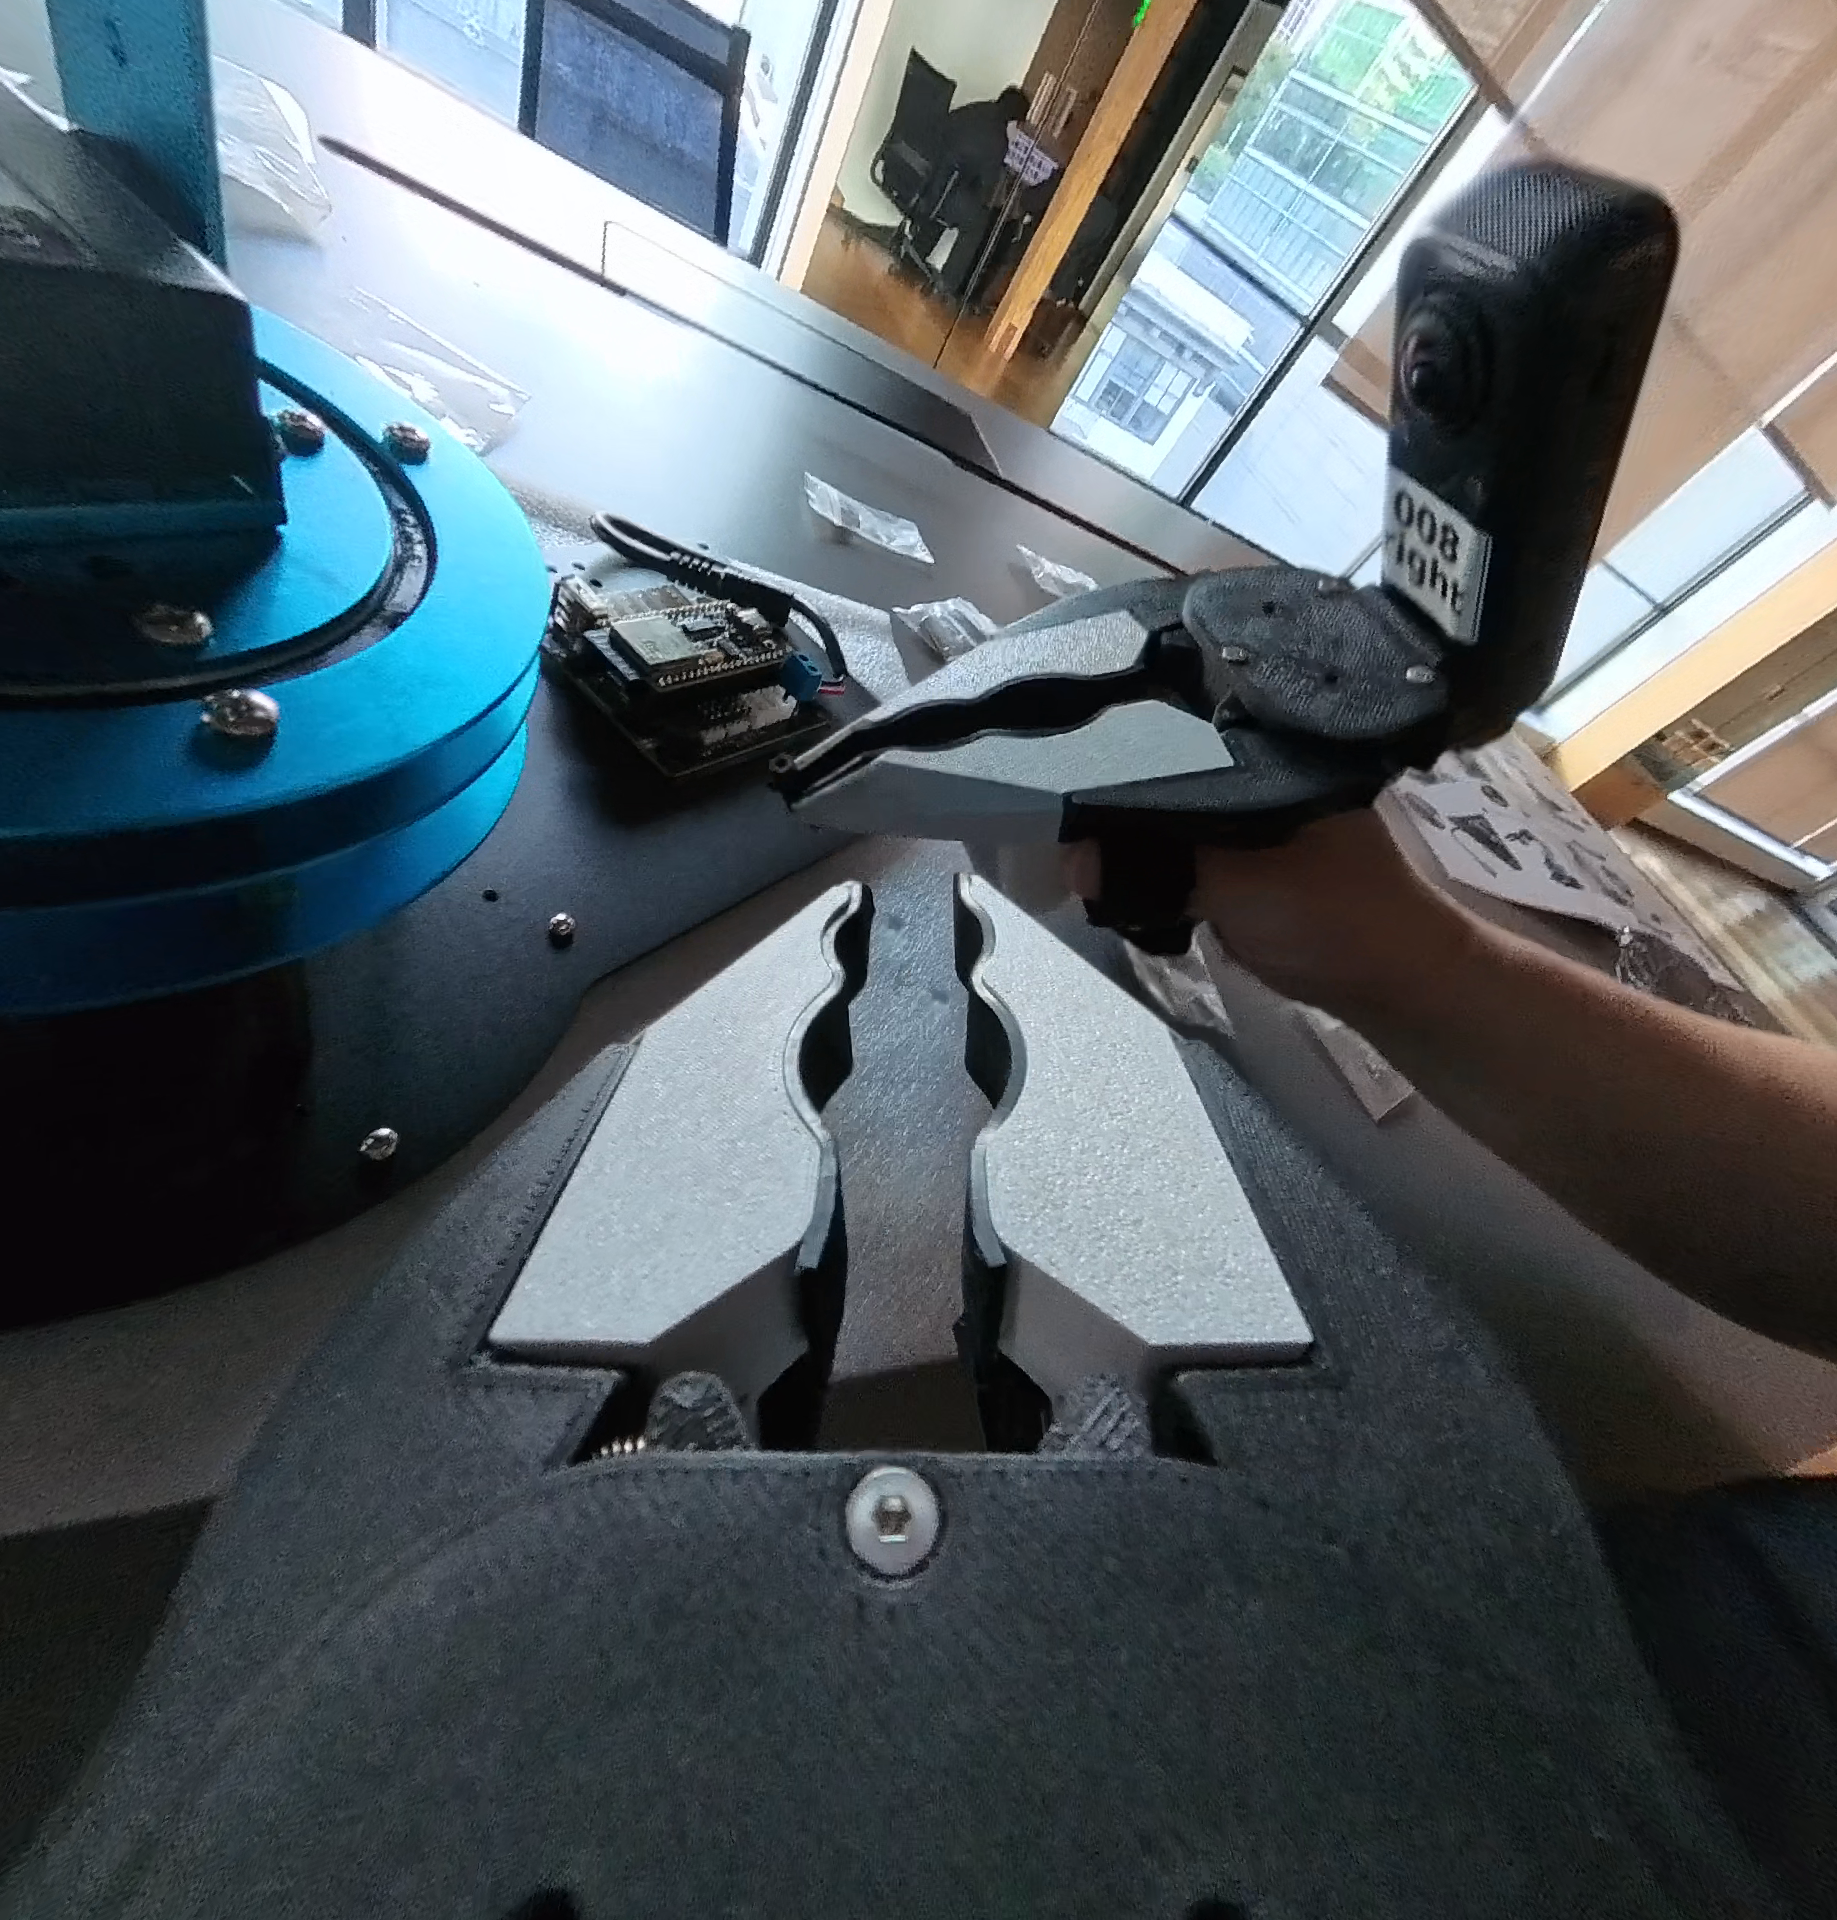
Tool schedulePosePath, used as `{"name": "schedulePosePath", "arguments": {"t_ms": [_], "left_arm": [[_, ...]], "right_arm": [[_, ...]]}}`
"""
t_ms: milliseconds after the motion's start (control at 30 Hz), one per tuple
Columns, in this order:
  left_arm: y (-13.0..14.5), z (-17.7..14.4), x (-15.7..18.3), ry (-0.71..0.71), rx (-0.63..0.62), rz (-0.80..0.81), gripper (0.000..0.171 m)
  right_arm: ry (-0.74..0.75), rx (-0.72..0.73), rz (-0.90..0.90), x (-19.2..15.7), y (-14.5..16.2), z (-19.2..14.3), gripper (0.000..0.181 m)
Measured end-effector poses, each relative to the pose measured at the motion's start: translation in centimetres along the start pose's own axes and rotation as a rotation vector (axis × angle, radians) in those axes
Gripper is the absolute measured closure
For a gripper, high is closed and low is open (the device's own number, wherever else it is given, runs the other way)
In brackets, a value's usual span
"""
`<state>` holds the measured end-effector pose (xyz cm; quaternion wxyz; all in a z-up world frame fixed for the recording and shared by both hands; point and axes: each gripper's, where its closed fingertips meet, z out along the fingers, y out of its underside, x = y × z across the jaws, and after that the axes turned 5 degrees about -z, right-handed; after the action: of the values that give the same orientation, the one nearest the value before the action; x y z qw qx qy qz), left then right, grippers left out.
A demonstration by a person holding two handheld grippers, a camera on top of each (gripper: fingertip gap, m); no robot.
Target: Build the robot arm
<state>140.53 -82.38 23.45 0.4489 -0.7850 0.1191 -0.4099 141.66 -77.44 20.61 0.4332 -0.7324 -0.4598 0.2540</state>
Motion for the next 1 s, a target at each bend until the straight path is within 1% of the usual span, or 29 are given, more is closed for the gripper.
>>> {"name": "schedulePosePath", "arguments": {"t_ms": [100, 200, 267, 333, 367, 433, 500, 600, 667, 733, 833, 900, 1000], "left_arm": [[0.6, -0.5, -0.1, 0.002, -0.047, 0.005, 0.158], [1.0, -1.2, -0.1, 0.002, -0.062, 0.008, 0.158], [1.0, -1.6, 0.2, 0.018, -0.058, -0.002, 0.157], [0.9, -1.9, 0.8, 0.042, -0.033, -0.023, 0.157], [0.8, -2.0, 1.1, 0.06, -0.014, -0.04, 0.156], [0.6, -1.8, 1.7, 0.106, 0.034, -0.083, 0.155], [0.6, -1.3, 2.0, 0.132, 0.059, -0.126, 0.153], [0.5, -0.6, 2.9, 0.196, 0.066, -0.181, 0.151], [0.2, -0.2, 3.3, 0.226, 0.076, -0.204, 0.151], [0.2, 0.2, 3.4, 0.232, 0.062, -0.208, 0.151], [0.0, 0.4, 3.9, 0.255, 0.062, -0.211, 0.153], [-0.2, 0.5, 4.3, 0.281, 0.066, -0.222, 0.157], [-0.3, 0.7, 4.3, 0.276, 0.065, -0.223, 0.157]], "right_arm": [[0.01, -0.083, -0.032, 0.0, 0.7, 0.2, 0.177], [0.039, -0.096, -0.086, 0.2, 0.4, -0.6, 0.177], [0.03, -0.07, -0.117, -0.5, -0.1, -2.0, 0.177], [0.071, -0.042, -0.145, -0.9, 0.1, -3.8, 0.177], [0.091, -0.008, -0.141, -1.3, 0.0, -4.5, 0.177], [0.109, 0.062, -0.056, -2.4, 0.1, -5.4, 0.177], [0.139, 0.118, 0.017, -3.3, 0.0, -5.6, 0.177], [0.18, 0.191, 0.037, -4.3, -0.6, -5.5, 0.177], [0.191, 0.201, 0.032, -4.7, -0.6, -5.3, 0.177], [0.206, 0.197, 0.043, -4.5, -0.4, -5.2, 0.177], [0.181, 0.23, 0.082, -4.7, -0.7, -5.2, 0.177], [0.175, 0.235, 0.091, -4.7, -0.7, -5.2, 0.177], [0.175, 0.252, 0.094, -4.6, -1.0, -5.4, 0.177]]}}
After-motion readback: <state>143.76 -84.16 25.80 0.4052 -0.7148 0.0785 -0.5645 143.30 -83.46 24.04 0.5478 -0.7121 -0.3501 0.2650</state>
